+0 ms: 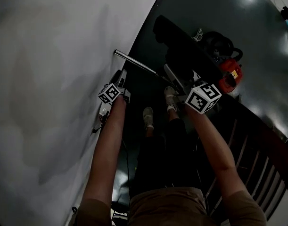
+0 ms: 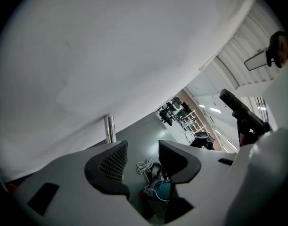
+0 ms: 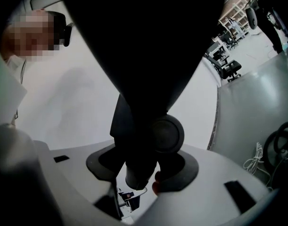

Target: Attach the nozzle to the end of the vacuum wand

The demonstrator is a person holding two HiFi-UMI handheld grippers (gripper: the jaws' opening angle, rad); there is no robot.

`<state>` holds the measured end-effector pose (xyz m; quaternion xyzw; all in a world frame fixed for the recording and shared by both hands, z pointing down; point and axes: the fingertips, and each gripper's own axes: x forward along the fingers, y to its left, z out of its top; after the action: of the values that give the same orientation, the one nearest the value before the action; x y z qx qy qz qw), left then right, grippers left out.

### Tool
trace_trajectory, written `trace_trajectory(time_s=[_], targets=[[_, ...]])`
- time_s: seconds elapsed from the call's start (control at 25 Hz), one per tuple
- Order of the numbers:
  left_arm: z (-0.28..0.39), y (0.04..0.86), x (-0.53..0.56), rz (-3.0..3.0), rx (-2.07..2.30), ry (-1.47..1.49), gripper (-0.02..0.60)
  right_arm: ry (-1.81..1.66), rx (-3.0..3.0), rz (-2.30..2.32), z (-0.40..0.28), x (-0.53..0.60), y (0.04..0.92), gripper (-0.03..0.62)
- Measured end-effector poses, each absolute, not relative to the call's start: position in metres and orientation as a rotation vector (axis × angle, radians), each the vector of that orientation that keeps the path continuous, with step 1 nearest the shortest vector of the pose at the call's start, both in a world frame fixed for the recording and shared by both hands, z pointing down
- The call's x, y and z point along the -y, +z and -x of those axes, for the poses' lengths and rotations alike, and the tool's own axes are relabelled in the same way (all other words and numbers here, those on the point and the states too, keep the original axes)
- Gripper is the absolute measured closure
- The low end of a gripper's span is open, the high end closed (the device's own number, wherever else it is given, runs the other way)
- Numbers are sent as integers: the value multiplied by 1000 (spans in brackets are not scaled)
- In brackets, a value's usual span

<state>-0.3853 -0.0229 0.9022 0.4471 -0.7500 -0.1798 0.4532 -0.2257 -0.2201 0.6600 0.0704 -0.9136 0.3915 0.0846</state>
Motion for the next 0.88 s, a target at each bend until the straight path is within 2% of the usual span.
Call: trace_trajectory(time_s=[0.2, 0.64, 0.84, 0.88], targets=[[390, 964, 54, -1121, 1826, -398, 383, 1204, 2734, -128, 236, 229, 686, 395], [409, 1045, 65, -968, 1793, -406, 298, 1222, 2709, -156, 236, 228, 717, 395], [420, 1067, 56, -870, 1792, -399, 300, 1199, 2702, -200, 233, 228, 723, 395], [425, 1071, 55, -866, 1786, -409, 357, 1194, 2697, -208, 233, 227, 726, 395]])
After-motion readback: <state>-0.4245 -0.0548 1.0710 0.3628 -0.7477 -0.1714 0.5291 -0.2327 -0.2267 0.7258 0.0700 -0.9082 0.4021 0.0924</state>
